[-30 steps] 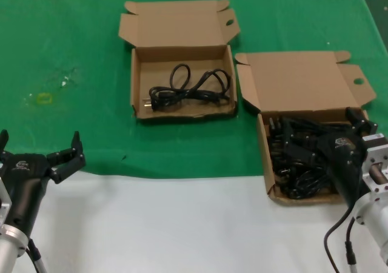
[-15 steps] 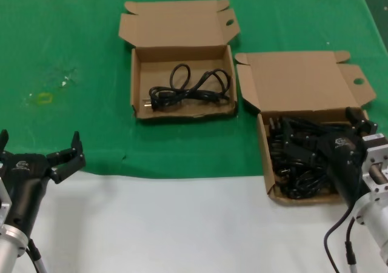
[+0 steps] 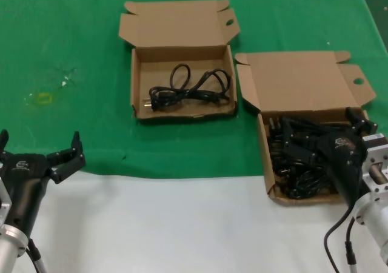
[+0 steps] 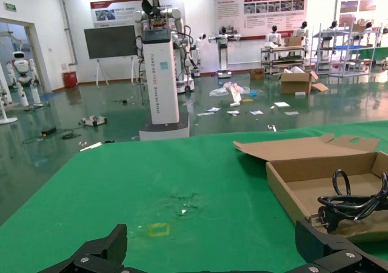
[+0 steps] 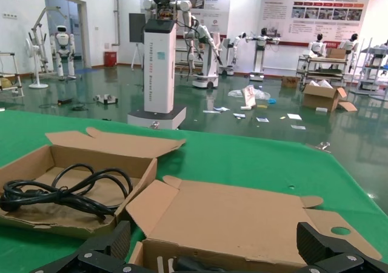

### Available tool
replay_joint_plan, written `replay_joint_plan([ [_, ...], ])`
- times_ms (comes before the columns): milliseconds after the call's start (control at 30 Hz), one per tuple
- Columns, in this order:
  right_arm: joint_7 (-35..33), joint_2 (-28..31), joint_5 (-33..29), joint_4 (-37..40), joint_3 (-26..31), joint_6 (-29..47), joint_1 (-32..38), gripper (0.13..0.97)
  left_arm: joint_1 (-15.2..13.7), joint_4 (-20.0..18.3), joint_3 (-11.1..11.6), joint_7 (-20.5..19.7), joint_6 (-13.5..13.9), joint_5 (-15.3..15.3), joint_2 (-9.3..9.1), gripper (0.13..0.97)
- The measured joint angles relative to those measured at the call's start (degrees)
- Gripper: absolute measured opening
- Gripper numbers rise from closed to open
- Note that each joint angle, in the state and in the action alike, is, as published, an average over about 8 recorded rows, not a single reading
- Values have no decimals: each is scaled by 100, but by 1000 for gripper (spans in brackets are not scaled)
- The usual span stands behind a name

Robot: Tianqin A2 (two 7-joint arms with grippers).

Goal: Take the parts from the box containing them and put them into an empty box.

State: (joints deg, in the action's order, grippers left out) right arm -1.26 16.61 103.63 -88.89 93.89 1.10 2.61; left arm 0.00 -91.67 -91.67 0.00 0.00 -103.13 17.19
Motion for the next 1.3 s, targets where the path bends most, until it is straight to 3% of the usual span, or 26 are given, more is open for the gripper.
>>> replay_joint_plan([
  [1300, 0, 0, 0, 0, 0, 0, 0, 966, 0, 0, 0, 0, 0, 0, 0, 966],
])
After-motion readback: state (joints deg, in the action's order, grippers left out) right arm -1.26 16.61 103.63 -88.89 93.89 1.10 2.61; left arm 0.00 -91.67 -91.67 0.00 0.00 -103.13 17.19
